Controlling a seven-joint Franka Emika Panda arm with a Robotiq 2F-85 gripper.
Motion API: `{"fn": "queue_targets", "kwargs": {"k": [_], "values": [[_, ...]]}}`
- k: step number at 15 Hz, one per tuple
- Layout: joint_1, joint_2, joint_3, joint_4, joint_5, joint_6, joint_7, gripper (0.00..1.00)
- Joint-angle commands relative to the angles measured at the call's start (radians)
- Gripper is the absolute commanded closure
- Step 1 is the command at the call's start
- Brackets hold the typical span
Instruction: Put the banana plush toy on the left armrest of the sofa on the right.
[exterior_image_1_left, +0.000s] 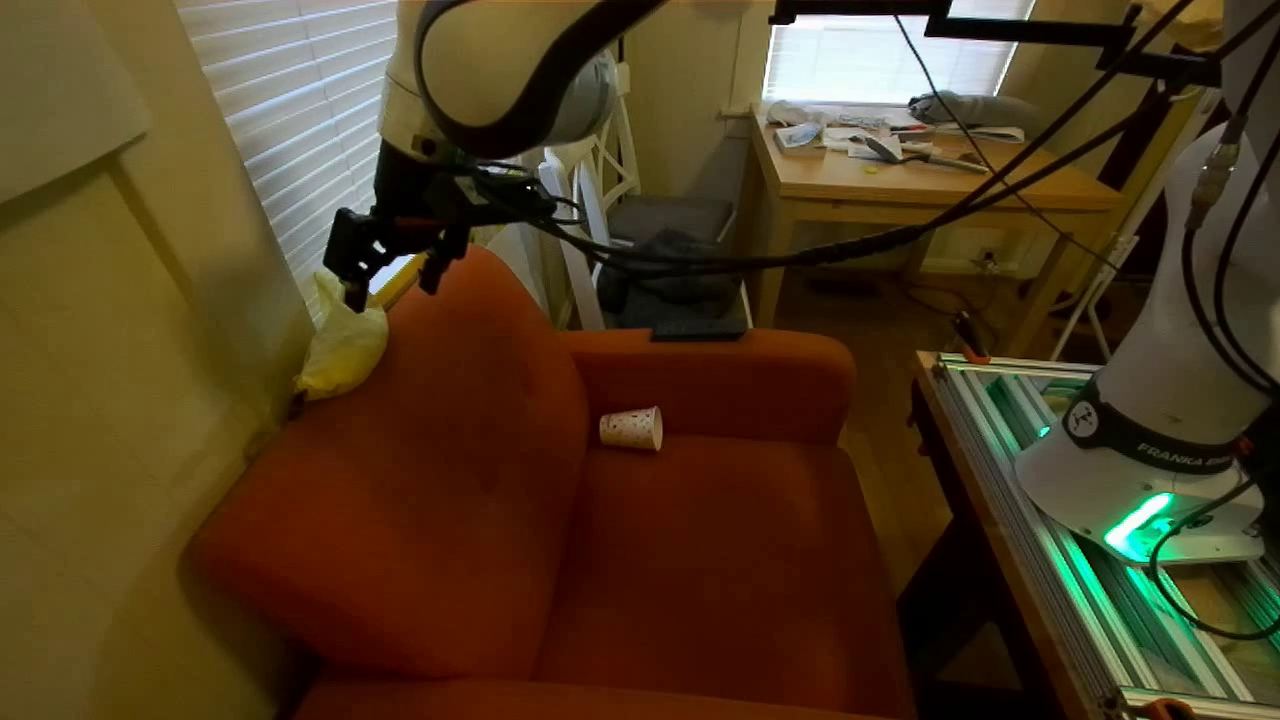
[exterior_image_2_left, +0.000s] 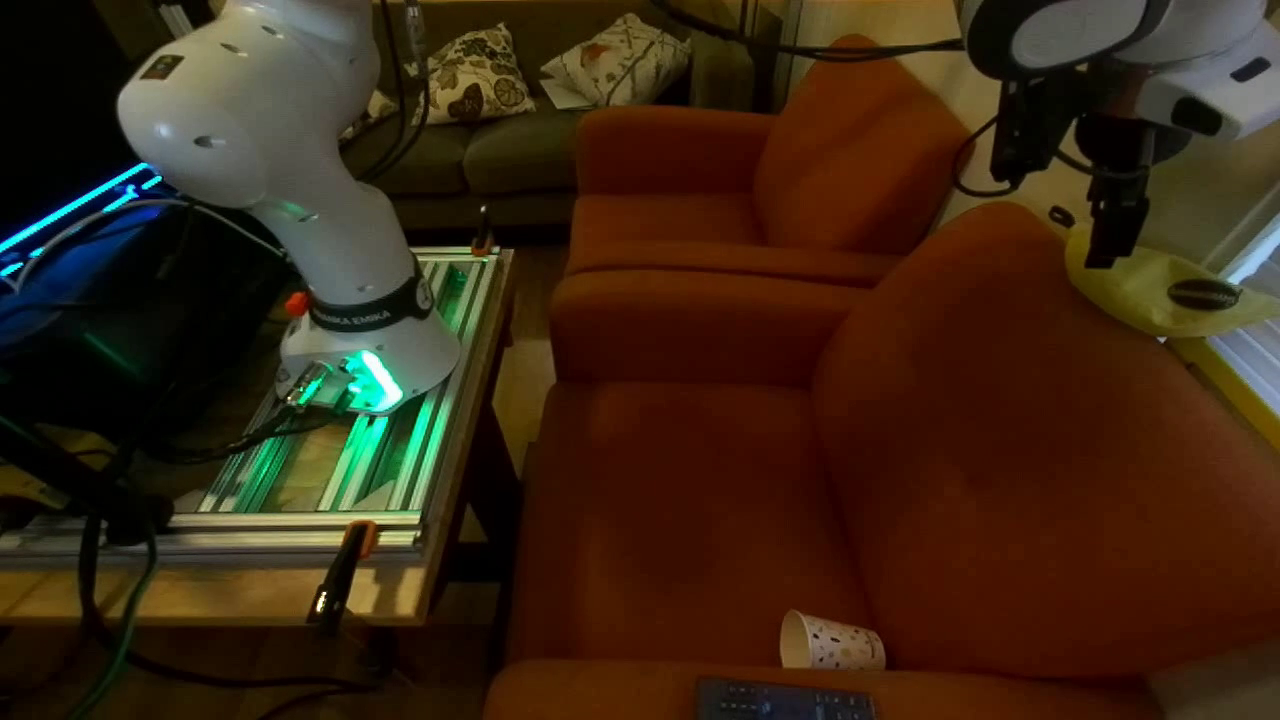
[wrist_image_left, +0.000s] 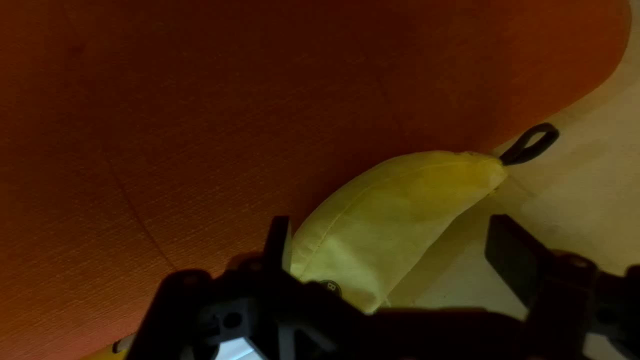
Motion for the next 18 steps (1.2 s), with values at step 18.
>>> {"fn": "queue_targets", "kwargs": {"k": [18], "values": [[0.021, 0.218, -0.013, 0.223, -0.017, 0.064, -0.075, 0.0]]}}
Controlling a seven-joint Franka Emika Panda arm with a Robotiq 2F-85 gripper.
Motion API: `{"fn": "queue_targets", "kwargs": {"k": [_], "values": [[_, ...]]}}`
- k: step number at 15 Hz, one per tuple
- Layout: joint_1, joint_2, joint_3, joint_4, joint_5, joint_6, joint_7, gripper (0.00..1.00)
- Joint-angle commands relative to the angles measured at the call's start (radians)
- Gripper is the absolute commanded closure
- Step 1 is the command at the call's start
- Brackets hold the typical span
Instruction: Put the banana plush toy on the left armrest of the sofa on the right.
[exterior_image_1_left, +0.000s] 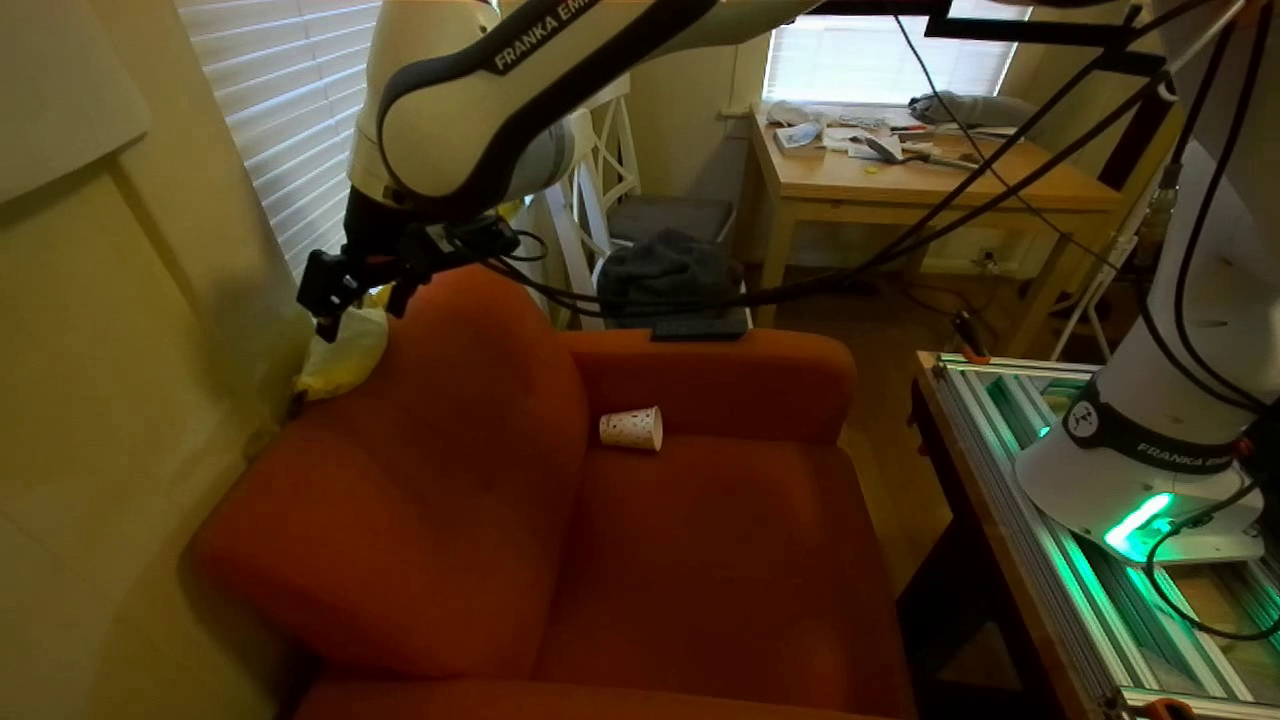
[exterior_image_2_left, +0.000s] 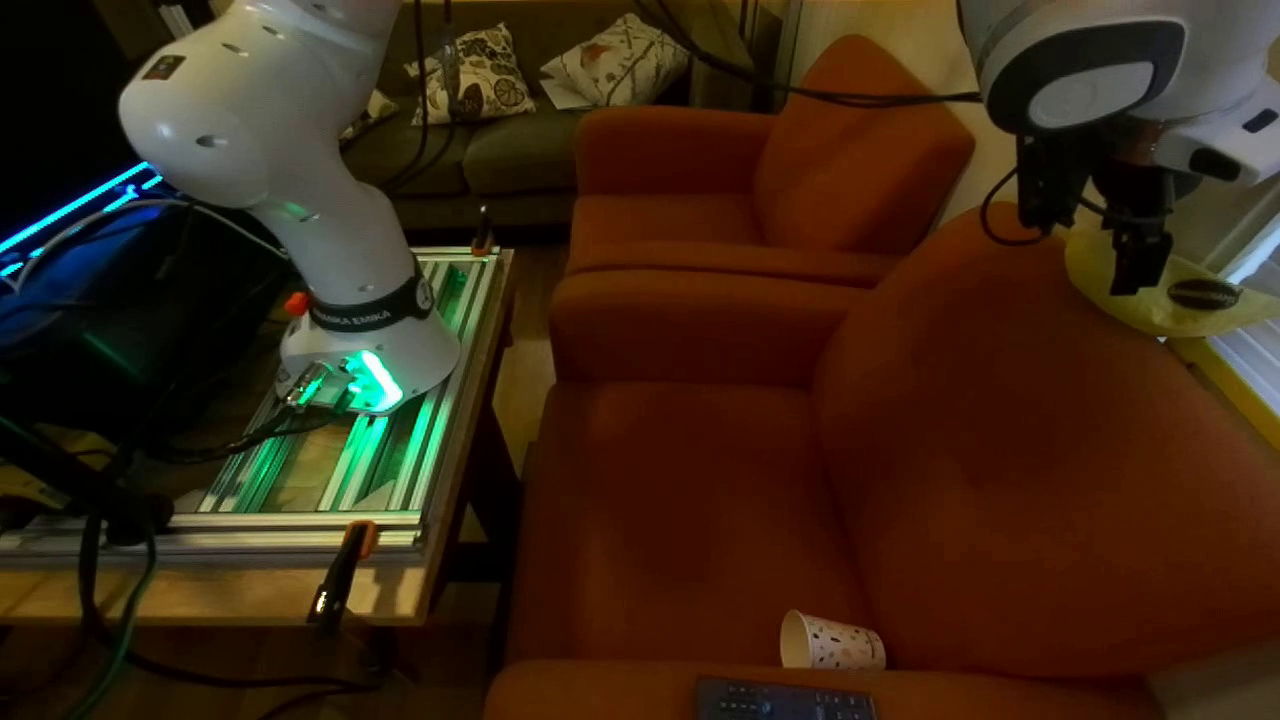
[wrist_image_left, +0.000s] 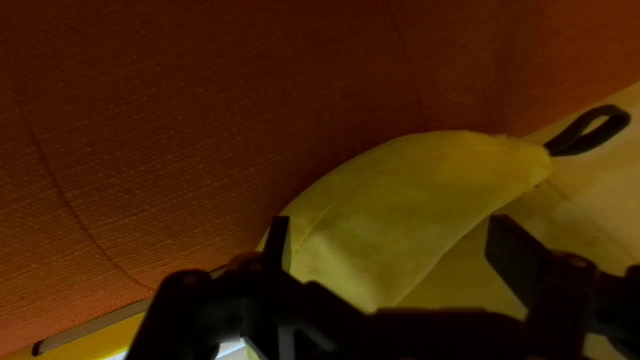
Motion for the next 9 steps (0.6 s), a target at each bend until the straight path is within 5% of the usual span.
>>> {"fn": "queue_targets", "kwargs": {"k": [1, 2, 4, 9], "values": [[0.006, 0.044, -0.006, 0.043, -0.013, 0.028, -0.004, 0.01], [0.006, 0.047, -0.006, 0.045, -0.014, 0.034, -0.008, 0.26], [0.003, 0.054, -0.003, 0.05, -0.013, 0.034, -0.012, 0.27], [-0.001, 0.058, 0.003, 0.06, -0.009, 0.029, -0.019, 0.62]]}}
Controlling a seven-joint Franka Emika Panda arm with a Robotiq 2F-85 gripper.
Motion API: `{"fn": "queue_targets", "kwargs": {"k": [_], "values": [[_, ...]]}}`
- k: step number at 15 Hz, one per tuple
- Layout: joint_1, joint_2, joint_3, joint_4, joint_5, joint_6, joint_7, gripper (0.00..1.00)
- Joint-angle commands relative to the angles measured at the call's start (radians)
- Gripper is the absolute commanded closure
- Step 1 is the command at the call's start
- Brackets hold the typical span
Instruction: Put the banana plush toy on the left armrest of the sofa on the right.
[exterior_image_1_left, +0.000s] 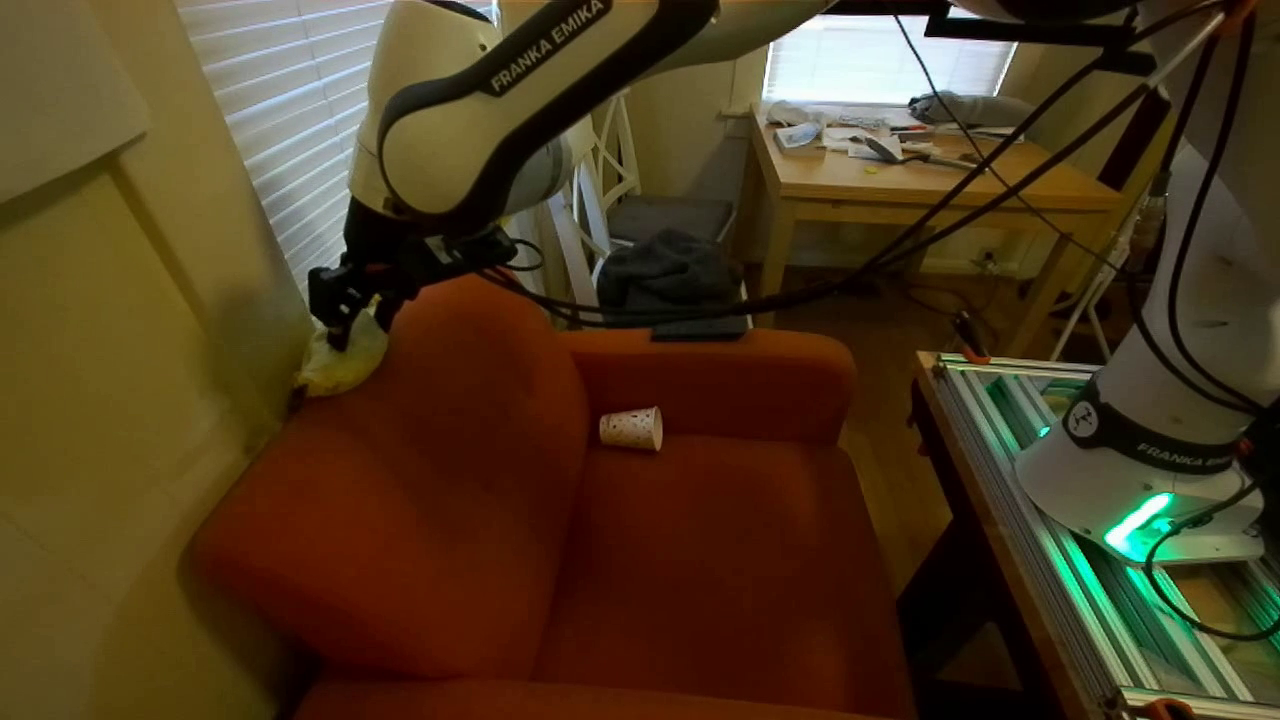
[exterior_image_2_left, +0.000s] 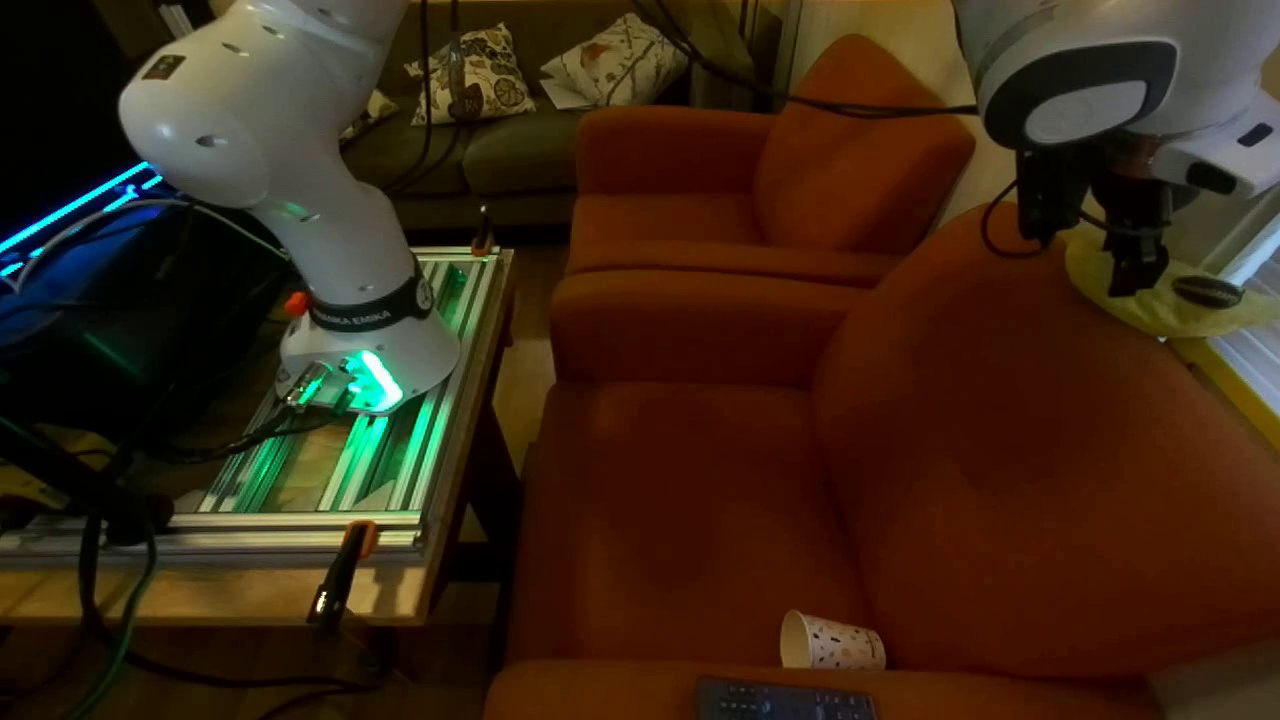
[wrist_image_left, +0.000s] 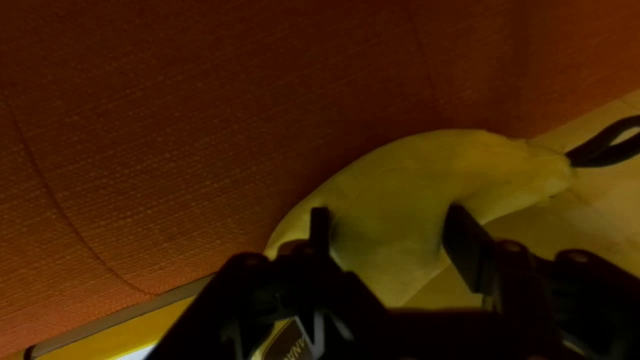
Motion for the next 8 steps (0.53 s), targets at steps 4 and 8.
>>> {"fn": "queue_targets", "kwargs": {"k": [4, 8], "values": [[-0.012, 0.025, 0.02, 0.045, 0.002, -0.024, -0.027, 0.89], [-0.038, -0.002, 0.052, 0.046, 0.018, -0.128, -0.06, 0.91]]}}
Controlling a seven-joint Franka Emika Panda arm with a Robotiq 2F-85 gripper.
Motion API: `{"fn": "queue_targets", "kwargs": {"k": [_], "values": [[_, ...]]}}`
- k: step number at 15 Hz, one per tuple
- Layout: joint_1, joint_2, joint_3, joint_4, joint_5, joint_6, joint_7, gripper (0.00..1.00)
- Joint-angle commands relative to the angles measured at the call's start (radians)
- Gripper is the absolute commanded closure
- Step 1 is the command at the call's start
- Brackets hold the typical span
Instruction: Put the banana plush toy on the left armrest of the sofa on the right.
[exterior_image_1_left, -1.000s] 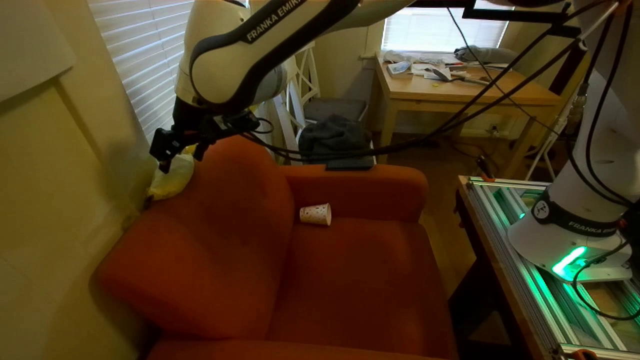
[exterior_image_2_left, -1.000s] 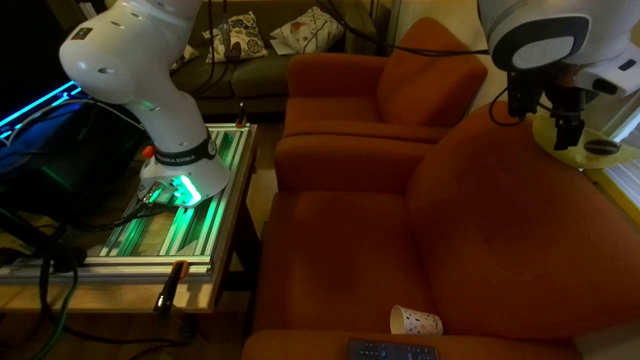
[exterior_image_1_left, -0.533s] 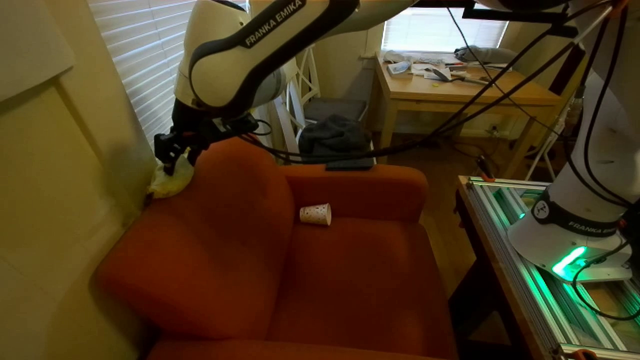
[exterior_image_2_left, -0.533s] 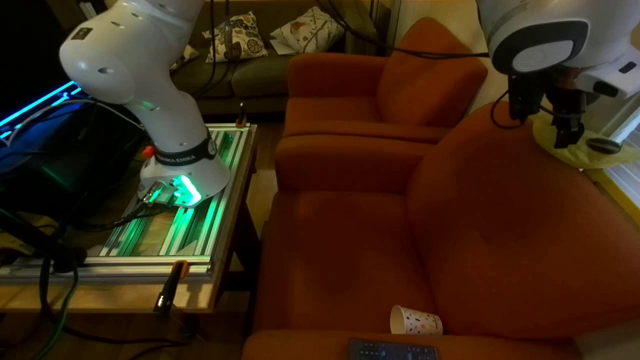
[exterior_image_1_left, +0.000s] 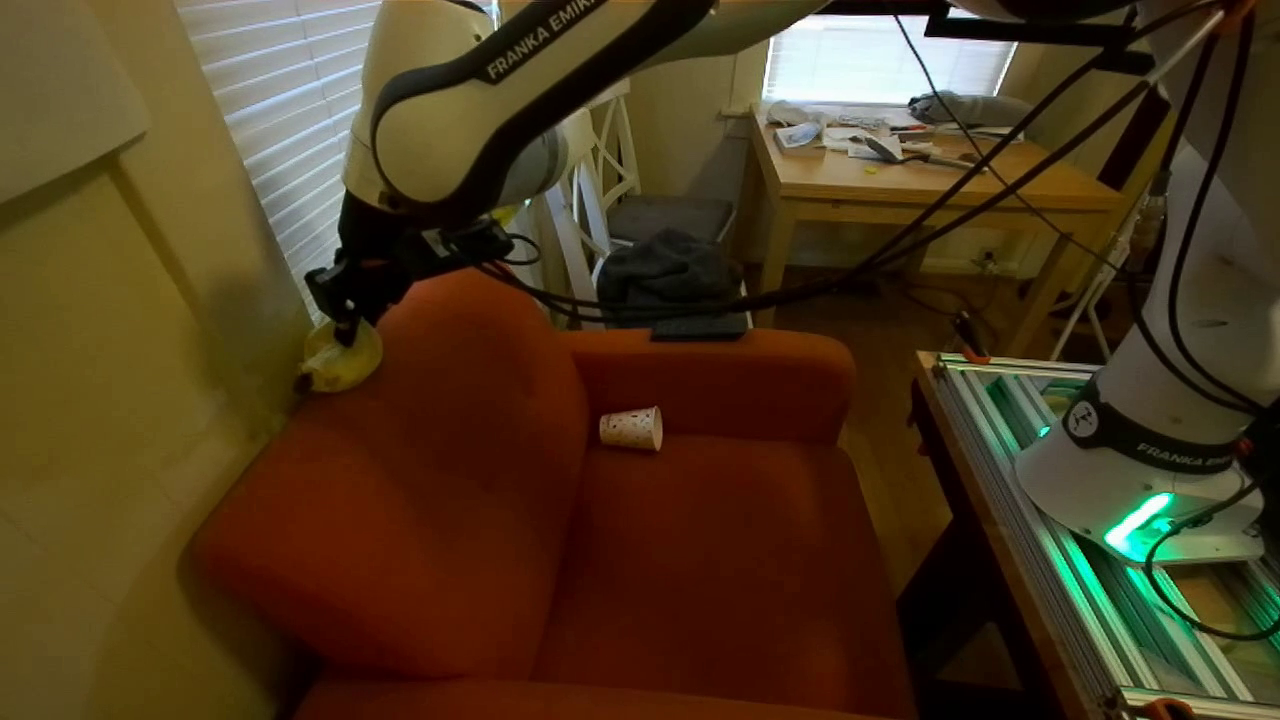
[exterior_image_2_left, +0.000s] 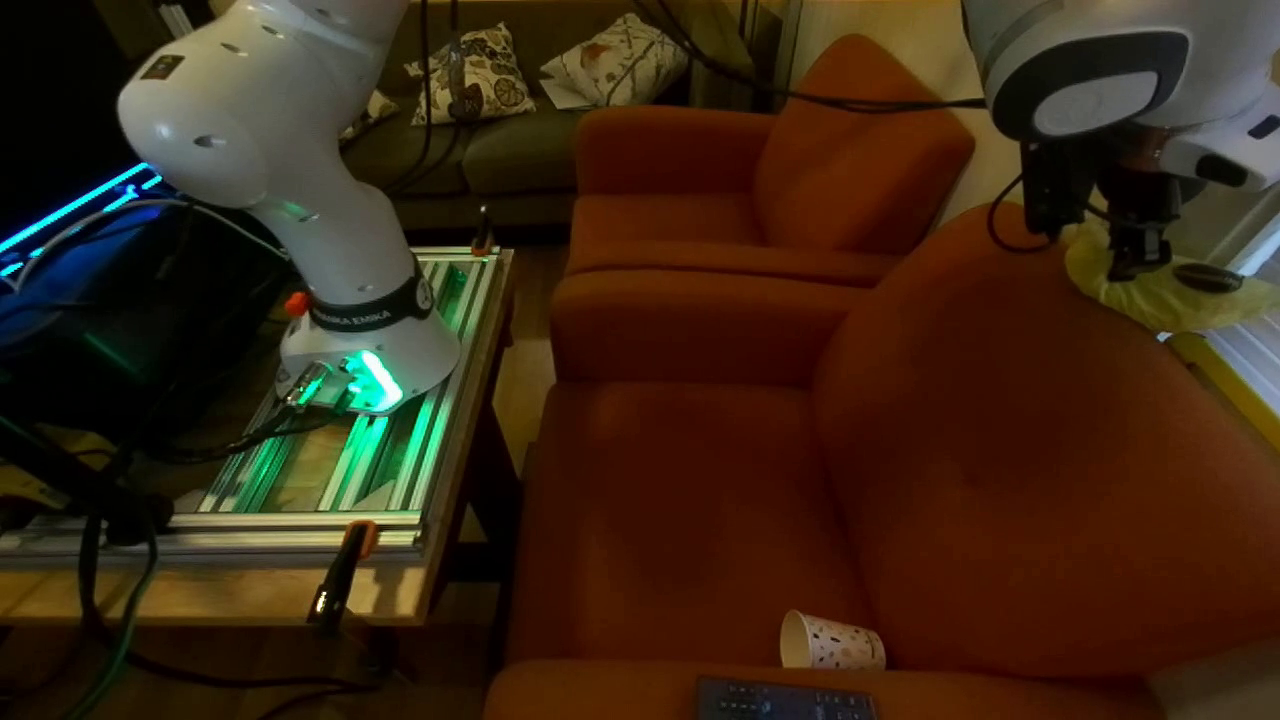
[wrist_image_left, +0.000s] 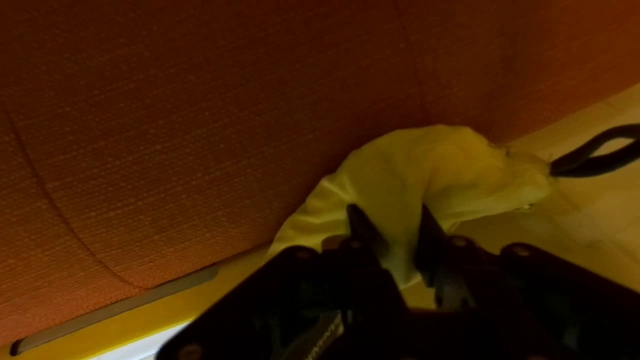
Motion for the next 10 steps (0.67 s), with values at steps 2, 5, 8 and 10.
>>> {"fn": "queue_targets", "kwargs": {"k": [2, 5, 8, 10], "values": [[-0.038, -0.026, 0.048, 0.021, 0.021, -0.172, -0.062, 0.96], [-0.044, -0.053, 0.057, 0.026, 0.03, -0.284, -0.076, 0.92], [-0.041, -0.085, 0.06, 0.022, 0.036, -0.399, -0.079, 0.93], [-0.028, -0.107, 0.054, 0.008, 0.033, -0.453, -0.065, 0.93]]}}
